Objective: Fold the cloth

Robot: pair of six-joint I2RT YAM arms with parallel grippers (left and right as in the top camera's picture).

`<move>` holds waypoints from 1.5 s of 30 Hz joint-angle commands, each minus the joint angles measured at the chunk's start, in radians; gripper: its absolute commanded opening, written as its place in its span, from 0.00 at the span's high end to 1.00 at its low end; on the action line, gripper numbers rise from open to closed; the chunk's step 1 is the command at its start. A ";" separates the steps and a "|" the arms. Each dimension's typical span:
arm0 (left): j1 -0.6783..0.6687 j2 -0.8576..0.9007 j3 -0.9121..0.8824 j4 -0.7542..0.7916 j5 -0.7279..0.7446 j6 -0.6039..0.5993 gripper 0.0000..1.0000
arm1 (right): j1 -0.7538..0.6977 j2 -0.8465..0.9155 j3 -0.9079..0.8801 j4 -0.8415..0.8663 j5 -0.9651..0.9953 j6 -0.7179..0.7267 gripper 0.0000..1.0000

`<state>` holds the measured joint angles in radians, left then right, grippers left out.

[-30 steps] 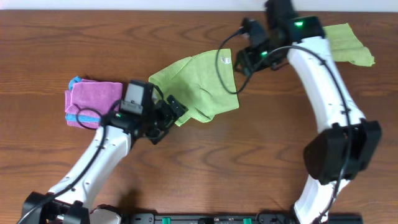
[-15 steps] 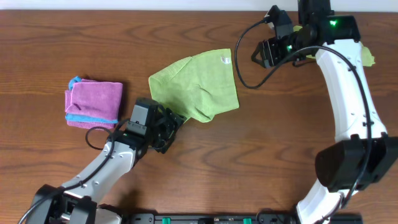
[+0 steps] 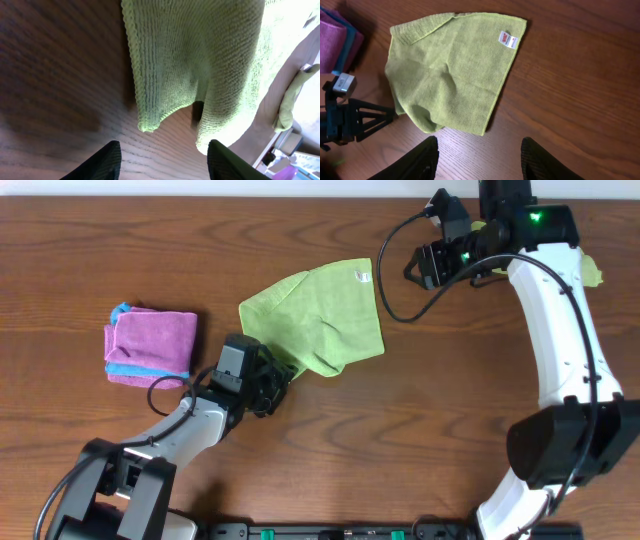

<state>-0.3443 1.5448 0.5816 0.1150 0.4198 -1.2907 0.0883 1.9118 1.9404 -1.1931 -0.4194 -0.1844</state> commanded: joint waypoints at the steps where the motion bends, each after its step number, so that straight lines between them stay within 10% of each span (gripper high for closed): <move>1: -0.004 0.007 -0.005 0.002 -0.039 -0.008 0.44 | -0.001 -0.012 0.000 -0.003 -0.019 0.013 0.46; 22: -0.004 0.143 -0.005 0.098 -0.048 -0.014 0.67 | -0.001 -0.012 0.000 -0.003 -0.034 0.031 0.48; 26: -0.004 0.177 -0.005 0.127 -0.036 -0.013 0.94 | -0.001 -0.012 0.000 -0.003 -0.034 0.035 0.48; 36: 0.002 0.132 -0.005 0.111 0.150 0.178 0.94 | -0.001 -0.012 0.000 -0.019 -0.028 0.034 0.52; 45: 0.058 -0.049 -0.004 -0.232 0.199 0.360 0.94 | -0.001 -0.012 0.000 -0.130 0.049 0.029 0.58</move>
<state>-0.3107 1.5433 0.5808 -0.0662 0.5941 -1.0328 0.0883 1.9118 1.9404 -1.3094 -0.3866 -0.1585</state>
